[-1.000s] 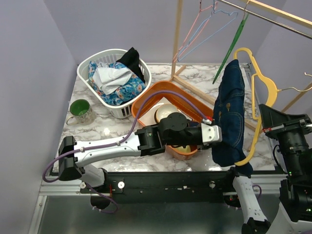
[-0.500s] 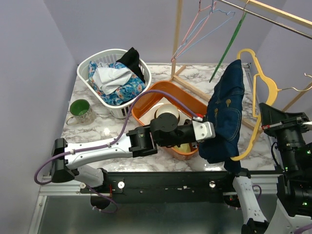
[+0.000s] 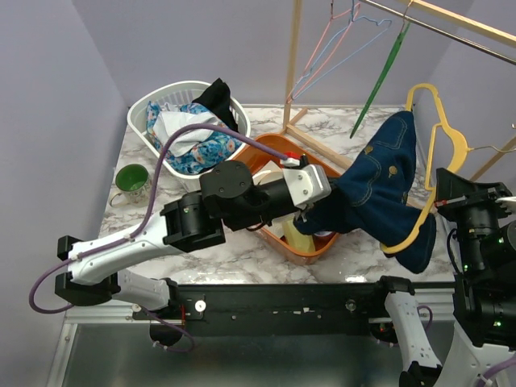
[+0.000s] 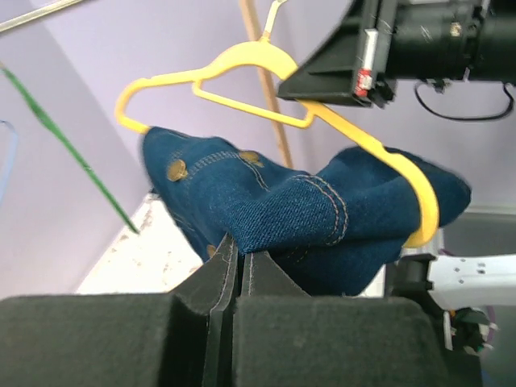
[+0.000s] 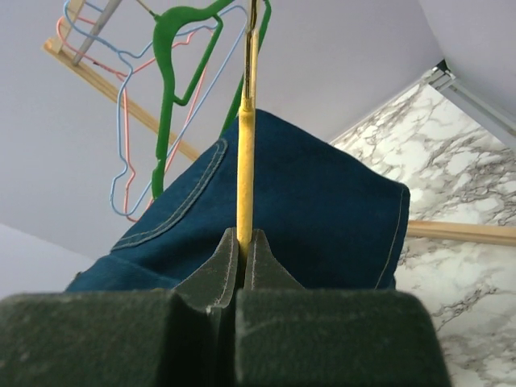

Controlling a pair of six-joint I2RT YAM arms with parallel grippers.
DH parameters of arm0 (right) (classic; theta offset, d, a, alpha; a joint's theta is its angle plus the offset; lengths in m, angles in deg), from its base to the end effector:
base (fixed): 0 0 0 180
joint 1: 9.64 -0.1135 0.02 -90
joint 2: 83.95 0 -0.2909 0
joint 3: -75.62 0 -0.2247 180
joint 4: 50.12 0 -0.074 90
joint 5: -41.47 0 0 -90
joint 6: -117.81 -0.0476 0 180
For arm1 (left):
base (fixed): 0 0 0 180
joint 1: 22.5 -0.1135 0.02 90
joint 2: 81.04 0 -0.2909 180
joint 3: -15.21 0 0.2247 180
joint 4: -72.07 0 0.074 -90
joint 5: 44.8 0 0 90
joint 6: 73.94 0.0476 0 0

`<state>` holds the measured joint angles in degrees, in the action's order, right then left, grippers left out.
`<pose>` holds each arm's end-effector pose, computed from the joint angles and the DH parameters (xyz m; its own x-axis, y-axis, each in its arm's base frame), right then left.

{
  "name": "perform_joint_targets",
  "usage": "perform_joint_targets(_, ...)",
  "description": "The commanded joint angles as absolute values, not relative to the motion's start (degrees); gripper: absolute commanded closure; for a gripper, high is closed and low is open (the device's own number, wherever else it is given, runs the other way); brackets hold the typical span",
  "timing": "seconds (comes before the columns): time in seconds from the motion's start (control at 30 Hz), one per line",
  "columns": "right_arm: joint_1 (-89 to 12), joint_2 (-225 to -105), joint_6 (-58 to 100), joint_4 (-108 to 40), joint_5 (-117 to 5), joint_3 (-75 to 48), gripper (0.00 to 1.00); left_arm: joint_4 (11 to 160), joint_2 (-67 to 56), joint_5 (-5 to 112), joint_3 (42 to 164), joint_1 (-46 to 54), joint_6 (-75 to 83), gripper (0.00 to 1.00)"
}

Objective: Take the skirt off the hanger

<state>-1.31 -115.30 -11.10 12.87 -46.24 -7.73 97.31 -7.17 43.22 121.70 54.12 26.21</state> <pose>-0.0132 0.0000 0.4739 0.1468 0.6128 -0.7765 0.1183 0.7685 0.6288 0.0592 -0.2419 0.5297 0.1992 -0.0764 -0.9770 0.9440 0.2825 0.1704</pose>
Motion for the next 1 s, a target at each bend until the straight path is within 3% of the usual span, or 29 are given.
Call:
perform_joint_targets(0.0,-1.12,-114.71,-7.52,8.43,-40.36,-7.86,0.99,98.36,-11.87,34.93,128.94,54.32,31.95,1.00)
perform_joint_targets(0.53,-1.12,-114.80,-6.38,8.95,-39.56,-5.66,0.99,93.71,-10.55,6.55,139.23,54.32,54.98,1.00)
perform_joint_targets(0.97,-1.12,-114.10,-5.76,8.69,-39.21,-6.28,0.99,86.69,-9.67,-2.26,141.70,54.32,69.57,1.00)
